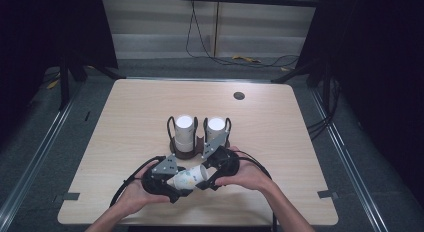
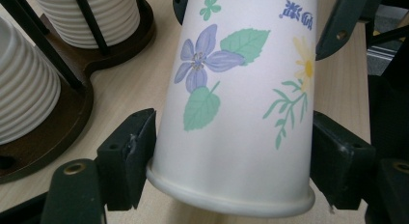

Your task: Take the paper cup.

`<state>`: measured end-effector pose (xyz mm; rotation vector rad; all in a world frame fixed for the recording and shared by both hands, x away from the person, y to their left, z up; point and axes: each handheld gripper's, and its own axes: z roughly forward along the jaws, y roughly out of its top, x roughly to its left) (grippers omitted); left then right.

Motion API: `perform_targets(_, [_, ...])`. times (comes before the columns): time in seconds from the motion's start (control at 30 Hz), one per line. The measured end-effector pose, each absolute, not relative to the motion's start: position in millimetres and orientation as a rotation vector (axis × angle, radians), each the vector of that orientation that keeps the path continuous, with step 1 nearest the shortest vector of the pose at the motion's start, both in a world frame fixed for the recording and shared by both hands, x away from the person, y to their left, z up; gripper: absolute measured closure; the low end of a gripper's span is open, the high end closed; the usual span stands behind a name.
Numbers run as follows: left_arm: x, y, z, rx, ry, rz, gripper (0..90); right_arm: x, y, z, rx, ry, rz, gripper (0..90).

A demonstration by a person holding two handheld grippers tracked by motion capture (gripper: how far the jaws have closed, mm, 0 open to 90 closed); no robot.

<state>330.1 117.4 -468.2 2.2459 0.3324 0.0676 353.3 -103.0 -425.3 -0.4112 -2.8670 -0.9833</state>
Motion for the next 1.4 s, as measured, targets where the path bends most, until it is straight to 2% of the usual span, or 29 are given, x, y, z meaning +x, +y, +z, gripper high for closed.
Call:
perform_targets(0.37, [330.4, 115.0, -471.8, 2.269, 0.304, 0.059, 24.5, 352.8, -100.9, -426.5, -0.387, -2.876, -0.939, 32.5])
perform_targets(0.73, [330.7, 118.0, -470.0, 2.251, 0.286, 0.027, 20.2, 351.5, -103.6, -424.5, -0.375, -2.835, -0.922, 35.3])
perform_targets(1.13, [334.9, 124.6, -466.3, 2.135, 0.362, -0.038, 15.8, 350.8, -110.3, -422.3, -0.393, -2.809, -0.984, 36.7])
perform_targets(1.4, [334.9, 129.3, -462.5, 2.109, 0.359, -0.010, 15.7, 349.3, -117.8, -420.7, -0.437, -2.781, -1.085, 37.0])
